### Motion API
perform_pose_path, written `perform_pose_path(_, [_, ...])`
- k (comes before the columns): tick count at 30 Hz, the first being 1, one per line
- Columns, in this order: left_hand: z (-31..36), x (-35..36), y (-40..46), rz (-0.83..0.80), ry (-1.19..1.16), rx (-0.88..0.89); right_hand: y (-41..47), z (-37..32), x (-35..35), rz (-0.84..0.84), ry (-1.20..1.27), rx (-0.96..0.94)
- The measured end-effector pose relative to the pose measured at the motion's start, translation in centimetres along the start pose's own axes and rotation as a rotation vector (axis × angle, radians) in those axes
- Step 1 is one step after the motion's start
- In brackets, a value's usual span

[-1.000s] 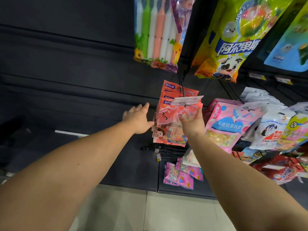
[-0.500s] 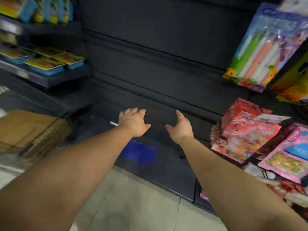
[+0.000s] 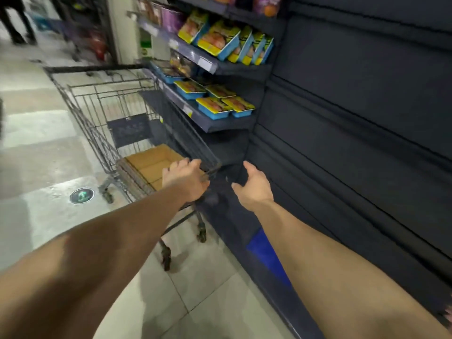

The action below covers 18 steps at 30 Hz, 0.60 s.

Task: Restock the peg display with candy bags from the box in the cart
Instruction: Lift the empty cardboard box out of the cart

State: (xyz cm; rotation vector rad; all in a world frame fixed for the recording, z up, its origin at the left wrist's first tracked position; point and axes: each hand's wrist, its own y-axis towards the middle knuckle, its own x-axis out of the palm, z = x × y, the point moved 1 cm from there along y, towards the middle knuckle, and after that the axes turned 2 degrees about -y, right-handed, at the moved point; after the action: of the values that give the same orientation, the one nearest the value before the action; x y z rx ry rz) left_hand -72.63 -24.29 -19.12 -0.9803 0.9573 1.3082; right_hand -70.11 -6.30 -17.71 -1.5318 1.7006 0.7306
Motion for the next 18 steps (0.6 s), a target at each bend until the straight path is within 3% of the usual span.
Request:
perform_pose_path(8, [-8.4, 0.5, 4.7, 0.002, -0.002, -0.218, 9.0, -4.6, 7.0, -0.138, -0.097, -0.137])
perform_pose_path(14, [-11.7, 0.8, 11.3, -0.009, 0.045, -0.355, 18.3, -6.5, 10.3, -0.175, -0.424, -0.361])
perform_pose_path(18, [-12.6, 1.0, 15.7, -0.001, 0.019, -0.432, 24.2, -8.1, 11.8, -0.255, -0.471, -0.419])
